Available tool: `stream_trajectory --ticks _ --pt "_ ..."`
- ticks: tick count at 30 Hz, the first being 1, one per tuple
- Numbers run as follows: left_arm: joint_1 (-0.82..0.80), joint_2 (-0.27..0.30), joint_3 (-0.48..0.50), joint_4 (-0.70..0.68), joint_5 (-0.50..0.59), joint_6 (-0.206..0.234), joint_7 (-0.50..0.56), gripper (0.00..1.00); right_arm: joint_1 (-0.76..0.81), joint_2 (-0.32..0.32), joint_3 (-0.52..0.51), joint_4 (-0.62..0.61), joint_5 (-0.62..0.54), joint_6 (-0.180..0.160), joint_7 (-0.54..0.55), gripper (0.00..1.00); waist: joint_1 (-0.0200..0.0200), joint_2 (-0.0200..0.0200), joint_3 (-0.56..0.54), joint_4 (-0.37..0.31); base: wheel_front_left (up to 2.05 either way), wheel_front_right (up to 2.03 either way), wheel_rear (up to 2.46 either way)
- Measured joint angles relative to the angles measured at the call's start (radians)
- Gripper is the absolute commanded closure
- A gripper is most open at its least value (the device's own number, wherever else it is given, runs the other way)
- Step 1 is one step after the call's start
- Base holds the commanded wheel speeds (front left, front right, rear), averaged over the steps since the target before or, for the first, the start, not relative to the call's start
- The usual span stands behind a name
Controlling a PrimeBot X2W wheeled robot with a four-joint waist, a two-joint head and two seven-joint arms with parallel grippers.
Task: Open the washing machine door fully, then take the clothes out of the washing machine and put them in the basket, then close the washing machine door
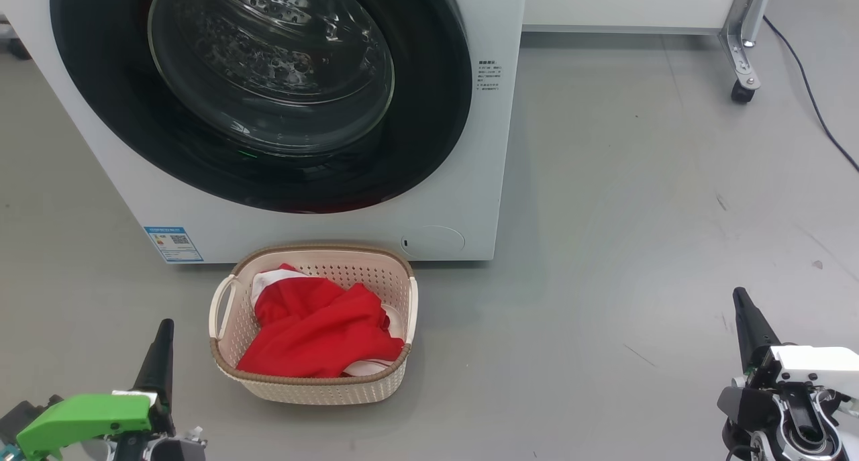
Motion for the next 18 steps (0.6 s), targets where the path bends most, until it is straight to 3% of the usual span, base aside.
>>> stream_trajectory --ticks 18 --pt "0.0 0.0 0.002 -0.002 0.0 0.0 0.0 1.0 0.0 0.0 0.001 0.0 0.0 0.0 0.0 1.0 0.0 0.0 0.0 0.0 0.0 0.0 0.0"
